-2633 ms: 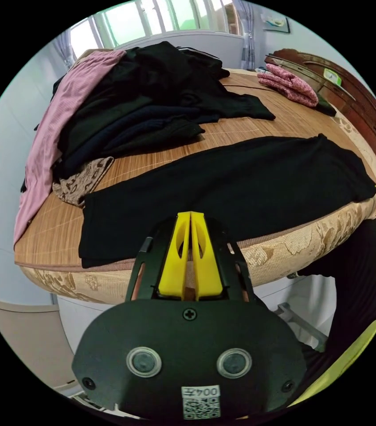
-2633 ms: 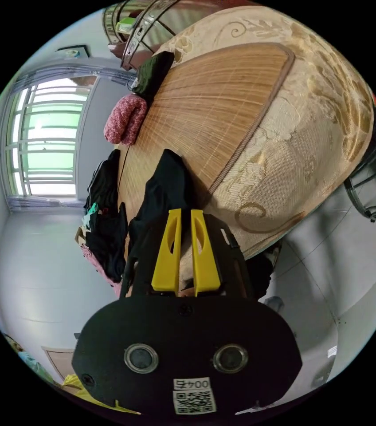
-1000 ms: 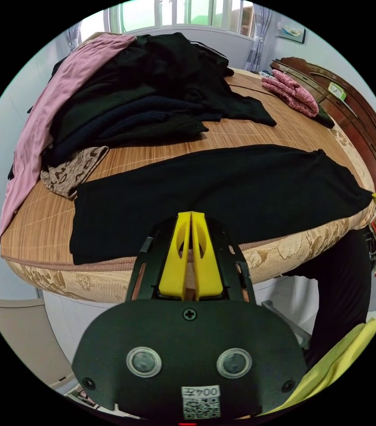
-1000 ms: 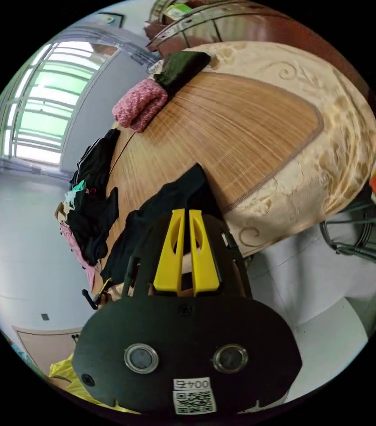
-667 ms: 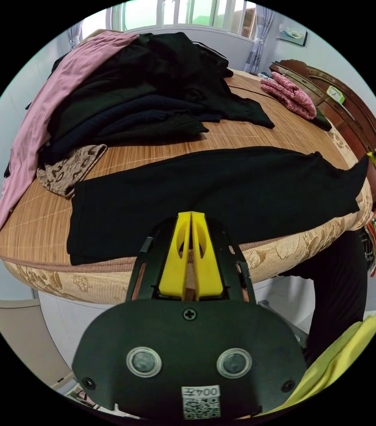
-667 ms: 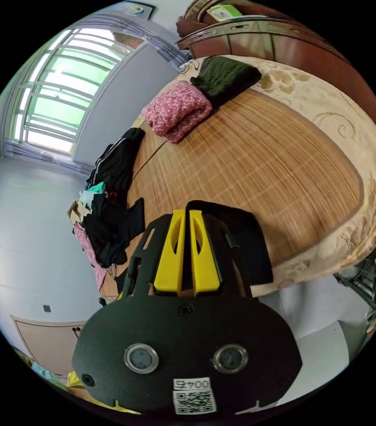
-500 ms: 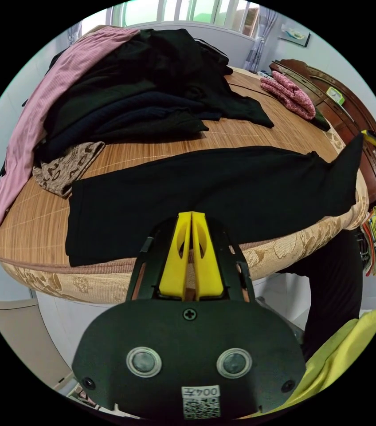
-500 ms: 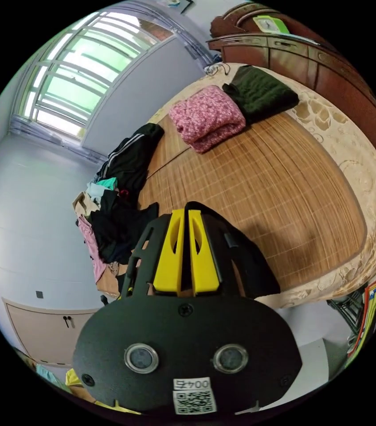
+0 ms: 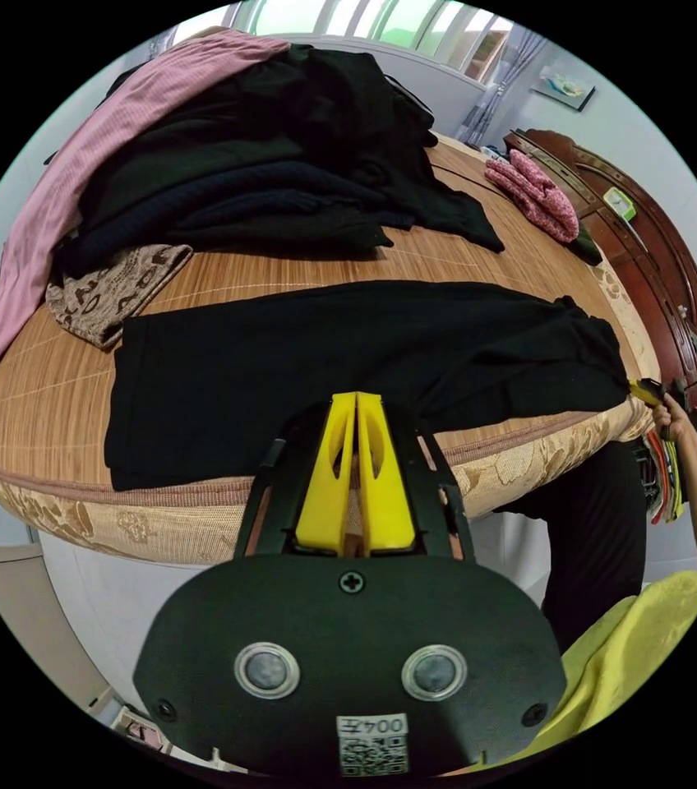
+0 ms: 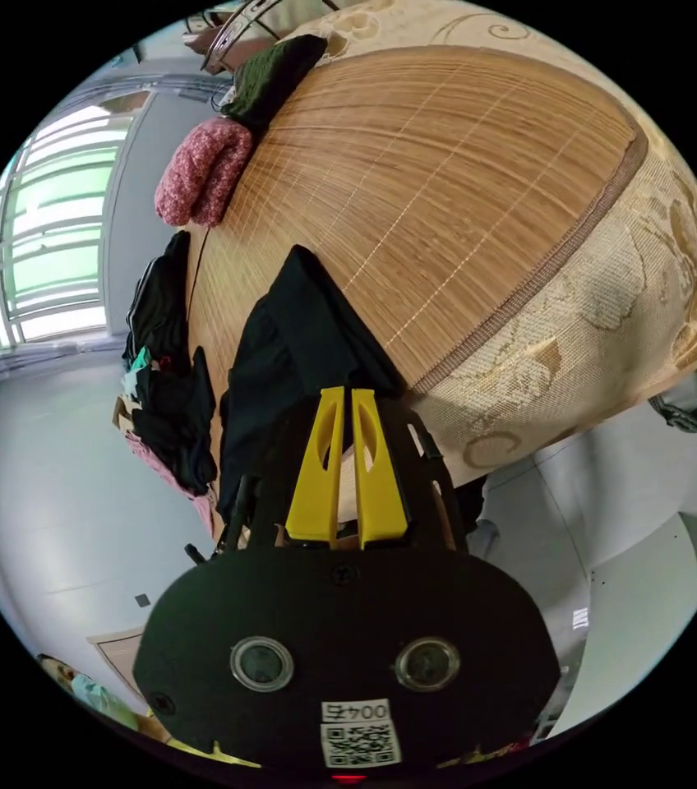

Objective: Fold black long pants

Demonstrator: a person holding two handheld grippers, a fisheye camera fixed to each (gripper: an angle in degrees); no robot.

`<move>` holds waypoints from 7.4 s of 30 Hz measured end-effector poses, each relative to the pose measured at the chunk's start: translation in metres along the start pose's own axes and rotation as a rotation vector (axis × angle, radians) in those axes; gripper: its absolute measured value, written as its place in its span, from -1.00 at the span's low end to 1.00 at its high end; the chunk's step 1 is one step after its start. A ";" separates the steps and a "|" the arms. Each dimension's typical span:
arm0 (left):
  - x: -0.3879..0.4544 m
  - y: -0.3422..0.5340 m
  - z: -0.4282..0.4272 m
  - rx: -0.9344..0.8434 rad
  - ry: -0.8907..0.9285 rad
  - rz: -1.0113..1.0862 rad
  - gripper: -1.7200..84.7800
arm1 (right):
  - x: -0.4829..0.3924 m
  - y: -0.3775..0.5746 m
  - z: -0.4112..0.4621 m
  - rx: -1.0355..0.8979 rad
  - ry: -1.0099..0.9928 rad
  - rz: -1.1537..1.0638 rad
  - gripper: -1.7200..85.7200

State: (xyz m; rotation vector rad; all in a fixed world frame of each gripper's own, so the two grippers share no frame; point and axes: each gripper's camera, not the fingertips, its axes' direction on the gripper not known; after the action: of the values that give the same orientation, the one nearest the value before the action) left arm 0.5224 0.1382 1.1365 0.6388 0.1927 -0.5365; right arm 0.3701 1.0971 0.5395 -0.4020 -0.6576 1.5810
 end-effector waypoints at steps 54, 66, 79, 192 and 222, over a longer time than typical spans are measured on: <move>0.497 -0.262 -0.284 -0.034 -0.181 0.910 -0.79 | -0.416 -0.067 0.428 -0.617 1.194 -0.725 -0.97; 0.552 -0.335 -0.296 -0.127 -0.225 0.969 -0.79 | -0.435 -0.081 0.472 -0.681 1.126 -0.724 -0.97; 0.532 -0.410 -0.345 -0.086 -0.112 0.837 -0.93 | -0.422 -0.069 0.488 -0.660 1.085 -0.709 -0.97; 0.403 -0.425 -0.204 -0.202 0.073 0.438 -0.95 | 0.160 0.247 0.234 -0.020 -0.322 0.070 -0.92; 0.474 -0.439 -0.170 -0.229 0.013 0.459 -0.95 | 0.045 0.220 0.115 0.338 0.246 0.014 -0.76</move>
State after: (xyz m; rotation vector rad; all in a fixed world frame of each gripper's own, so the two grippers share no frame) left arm 0.6889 -0.2501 0.6189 0.4426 0.1120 -0.0652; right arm 0.1220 1.1166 0.4967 -0.3405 -0.1939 1.5891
